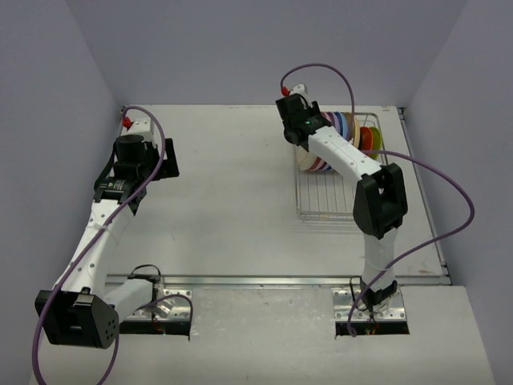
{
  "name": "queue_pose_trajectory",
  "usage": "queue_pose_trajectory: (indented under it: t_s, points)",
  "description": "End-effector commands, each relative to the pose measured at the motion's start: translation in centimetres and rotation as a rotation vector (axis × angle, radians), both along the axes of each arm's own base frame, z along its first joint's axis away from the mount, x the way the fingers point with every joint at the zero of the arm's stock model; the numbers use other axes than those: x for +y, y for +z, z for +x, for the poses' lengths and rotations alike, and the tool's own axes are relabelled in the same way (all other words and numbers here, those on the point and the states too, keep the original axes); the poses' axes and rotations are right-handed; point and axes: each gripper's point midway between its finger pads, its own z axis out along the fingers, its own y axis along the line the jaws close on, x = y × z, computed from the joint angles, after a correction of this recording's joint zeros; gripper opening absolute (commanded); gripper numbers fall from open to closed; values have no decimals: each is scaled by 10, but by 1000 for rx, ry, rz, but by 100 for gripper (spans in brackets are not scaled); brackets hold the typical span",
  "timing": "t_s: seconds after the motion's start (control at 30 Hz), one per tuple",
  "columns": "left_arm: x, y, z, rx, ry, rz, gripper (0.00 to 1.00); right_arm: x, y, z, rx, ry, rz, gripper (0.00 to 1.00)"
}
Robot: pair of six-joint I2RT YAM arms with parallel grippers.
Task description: Unload the plates from the dish rack
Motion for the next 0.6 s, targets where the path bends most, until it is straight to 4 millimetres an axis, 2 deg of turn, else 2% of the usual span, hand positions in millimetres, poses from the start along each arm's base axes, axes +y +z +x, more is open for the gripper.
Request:
queue_pose_trajectory:
  t_s: [0.0, 0.17, 0.37, 0.5, 0.57]
  points:
    - [1, 20, 6, -57, 9, 7, 100, -9, 15, 14, -73, -53, -18, 41]
    - [2, 20, 5, -57, 13, 15, 100, -14, 6, 19, -67, -60, -85, 32]
    - [6, 20, 4, -59, 26, 31, 100, -21, 18, 21, -102, -67, -157, 1]
    - [6, 19, 5, -56, 21, 32, 100, -23, 32, 19, -114, -61, -206, 0]
    - [5, 18, 5, -54, 17, 30, 100, -23, 46, 18, -145, -54, -248, 0]
